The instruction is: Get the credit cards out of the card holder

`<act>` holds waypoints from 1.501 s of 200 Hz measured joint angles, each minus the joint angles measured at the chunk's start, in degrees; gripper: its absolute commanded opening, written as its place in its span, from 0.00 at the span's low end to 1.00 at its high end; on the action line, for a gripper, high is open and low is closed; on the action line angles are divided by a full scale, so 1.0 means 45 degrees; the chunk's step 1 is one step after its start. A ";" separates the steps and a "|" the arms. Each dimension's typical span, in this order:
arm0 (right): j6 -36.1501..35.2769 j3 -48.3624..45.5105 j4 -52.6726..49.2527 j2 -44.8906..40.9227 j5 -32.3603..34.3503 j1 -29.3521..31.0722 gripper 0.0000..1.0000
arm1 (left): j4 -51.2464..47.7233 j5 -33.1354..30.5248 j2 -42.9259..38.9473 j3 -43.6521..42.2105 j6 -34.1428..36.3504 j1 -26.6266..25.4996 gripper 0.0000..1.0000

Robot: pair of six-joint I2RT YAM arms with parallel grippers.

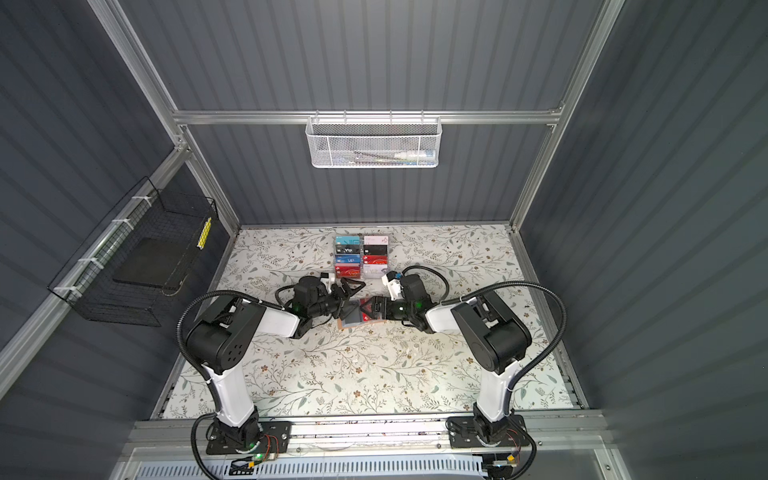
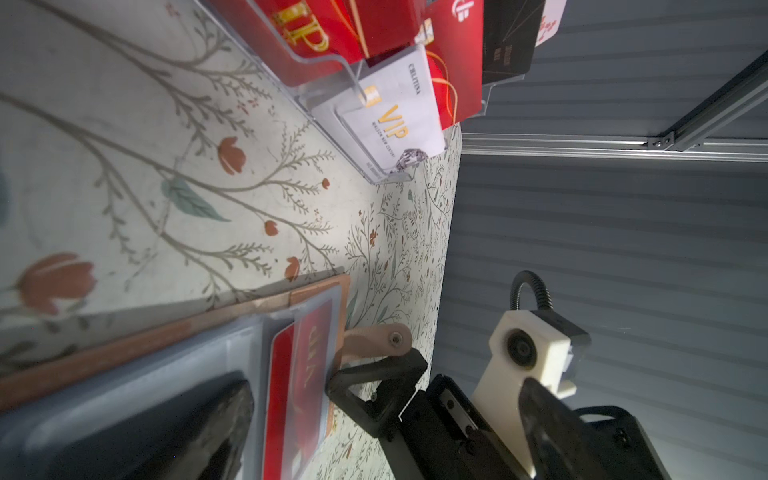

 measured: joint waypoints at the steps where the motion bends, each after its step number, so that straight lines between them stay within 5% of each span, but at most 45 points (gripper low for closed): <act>1: 0.0010 -0.0005 0.0019 0.0000 0.0005 0.0000 0.99 | 0.0000 0.0005 0.0000 0.0000 -0.0005 0.0000 1.00; 186: 0.1132 -0.0826 0.2866 0.0573 0.0039 0.0146 0.99 | 0.1564 0.0452 0.0719 -0.0049 -0.0991 -0.0005 0.99; 300: 0.1355 -0.0991 0.3609 0.0772 0.0000 0.0151 0.99 | 0.2089 0.0661 0.1205 -0.0185 -0.1190 -0.0005 0.66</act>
